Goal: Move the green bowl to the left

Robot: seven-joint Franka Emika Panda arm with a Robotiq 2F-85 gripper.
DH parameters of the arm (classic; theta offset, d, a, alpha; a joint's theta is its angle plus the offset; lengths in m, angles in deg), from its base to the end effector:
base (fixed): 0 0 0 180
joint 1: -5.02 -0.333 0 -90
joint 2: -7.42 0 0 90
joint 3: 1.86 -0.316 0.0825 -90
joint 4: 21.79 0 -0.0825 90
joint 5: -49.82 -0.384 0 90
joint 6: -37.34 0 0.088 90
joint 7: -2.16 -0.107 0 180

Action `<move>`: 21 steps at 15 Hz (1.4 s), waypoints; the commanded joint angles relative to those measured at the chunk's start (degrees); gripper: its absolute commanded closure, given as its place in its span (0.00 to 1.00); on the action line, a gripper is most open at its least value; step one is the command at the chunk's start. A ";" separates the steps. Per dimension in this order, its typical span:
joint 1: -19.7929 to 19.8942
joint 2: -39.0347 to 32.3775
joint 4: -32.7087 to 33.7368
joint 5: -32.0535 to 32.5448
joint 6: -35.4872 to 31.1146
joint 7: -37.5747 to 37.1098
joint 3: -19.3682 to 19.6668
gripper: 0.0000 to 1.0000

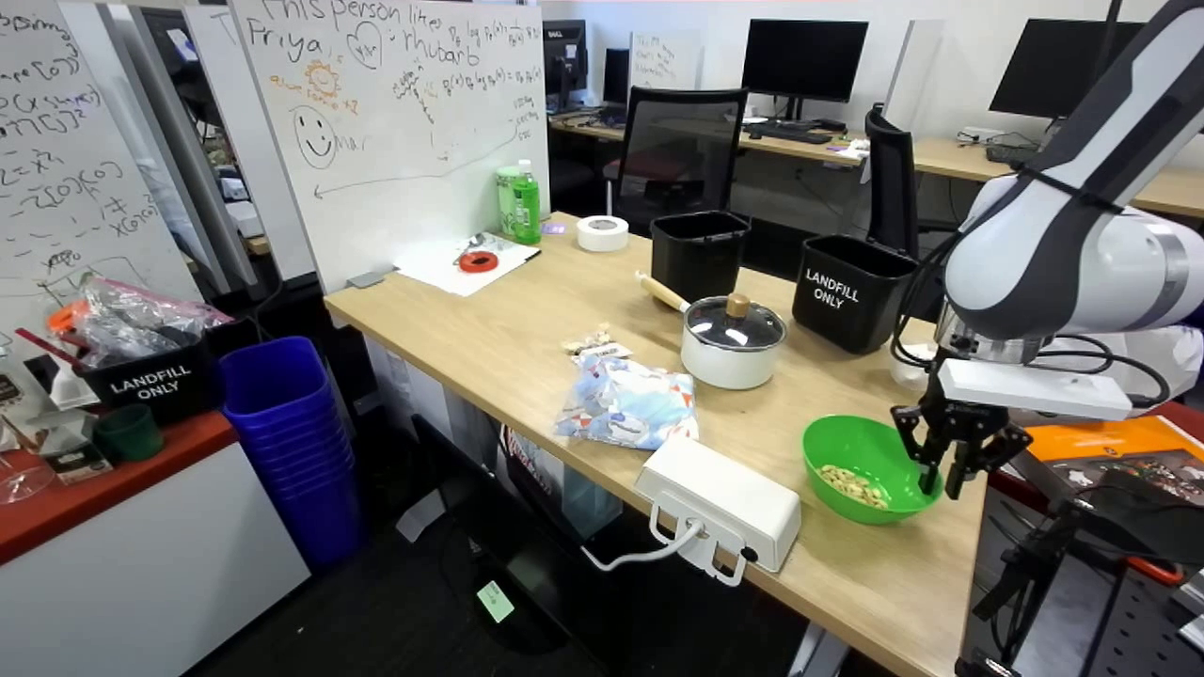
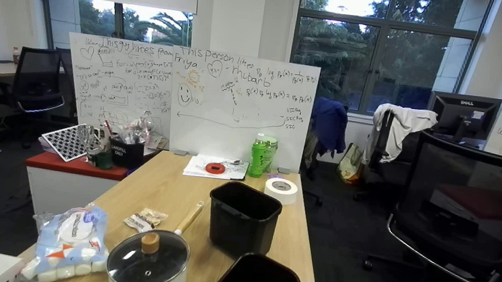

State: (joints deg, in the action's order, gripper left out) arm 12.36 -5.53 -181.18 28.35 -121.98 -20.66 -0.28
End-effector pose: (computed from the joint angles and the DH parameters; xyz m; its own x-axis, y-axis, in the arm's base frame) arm 0.3359 -0.0703 0.1285 0.5850 -0.7776 -0.2303 -0.7909 -0.6099 0.0502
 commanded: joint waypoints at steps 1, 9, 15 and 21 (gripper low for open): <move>-3.21 1.66 0.05 11.03 10.29 -0.48 5.52 0.42; -2.72 11.22 -0.05 17.55 29.21 -0.97 6.56 0.00; -1.66 17.22 0.68 16.96 36.58 -3.84 6.06 0.00; -1.38 17.28 0.69 17.28 35.97 -5.50 5.59 0.00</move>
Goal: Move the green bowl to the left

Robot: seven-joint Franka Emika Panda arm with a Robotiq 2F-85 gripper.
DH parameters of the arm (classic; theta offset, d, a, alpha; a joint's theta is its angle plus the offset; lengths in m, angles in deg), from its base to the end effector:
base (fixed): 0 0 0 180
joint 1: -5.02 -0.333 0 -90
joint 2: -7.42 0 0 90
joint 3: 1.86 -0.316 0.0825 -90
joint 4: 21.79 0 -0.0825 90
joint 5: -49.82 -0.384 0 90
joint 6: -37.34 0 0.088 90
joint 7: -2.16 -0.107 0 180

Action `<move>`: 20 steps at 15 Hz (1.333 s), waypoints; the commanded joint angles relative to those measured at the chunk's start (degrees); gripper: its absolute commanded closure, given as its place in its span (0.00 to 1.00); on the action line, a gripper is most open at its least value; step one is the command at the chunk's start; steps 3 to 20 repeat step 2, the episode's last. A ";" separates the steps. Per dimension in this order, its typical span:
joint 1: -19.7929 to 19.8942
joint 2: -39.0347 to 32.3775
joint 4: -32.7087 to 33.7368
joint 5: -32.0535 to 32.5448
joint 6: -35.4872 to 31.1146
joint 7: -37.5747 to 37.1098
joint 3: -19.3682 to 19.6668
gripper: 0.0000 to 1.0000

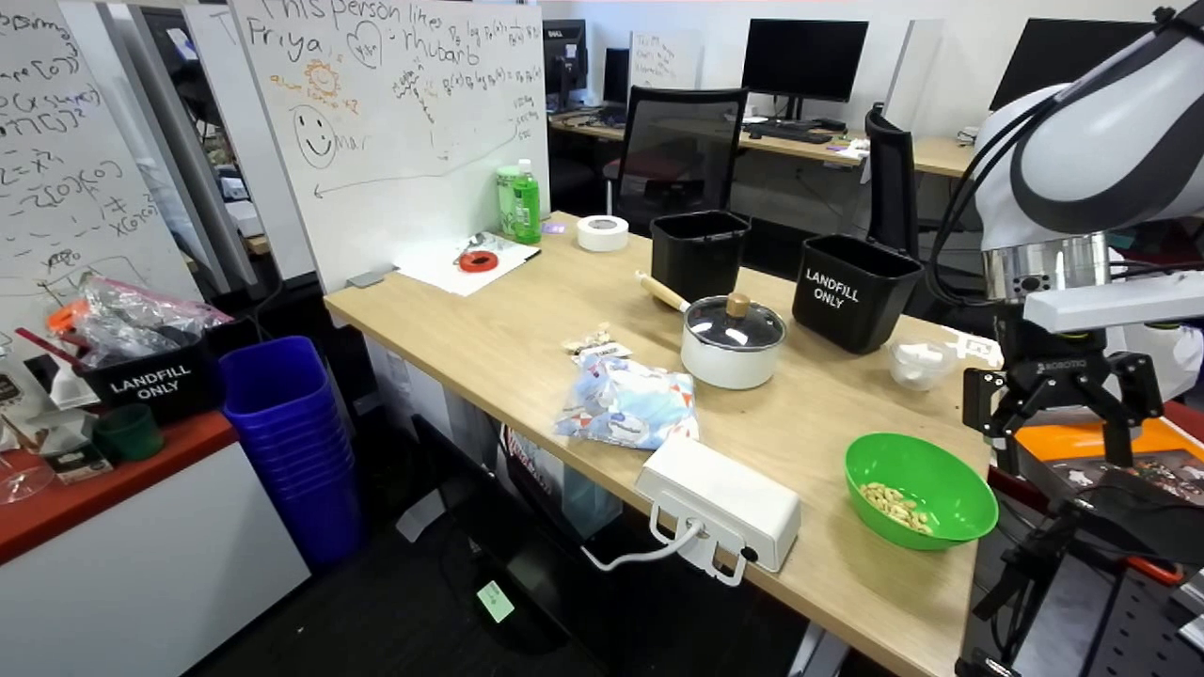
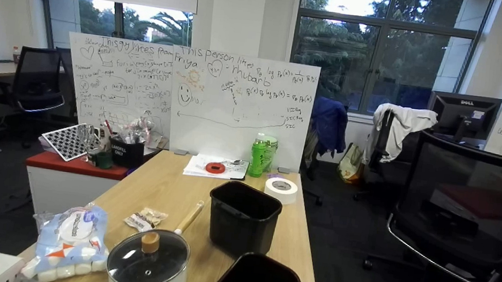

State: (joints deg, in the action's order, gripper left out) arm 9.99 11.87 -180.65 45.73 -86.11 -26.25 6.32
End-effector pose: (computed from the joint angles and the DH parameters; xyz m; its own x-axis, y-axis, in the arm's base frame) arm 0.3111 -0.0681 0.2066 0.5889 -0.6548 -0.4738 -0.6472 -0.7332 0.2088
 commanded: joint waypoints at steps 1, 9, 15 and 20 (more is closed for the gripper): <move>0.99 -0.12 0.15 -0.10 0.10 0.03 -1.01 0.00; 0.99 -0.12 0.14 -0.10 0.11 0.01 -1.01 0.00; 0.99 -0.12 0.14 -0.10 0.11 0.01 -1.01 0.00; 0.99 -0.12 0.14 -0.10 0.11 0.01 -1.01 0.00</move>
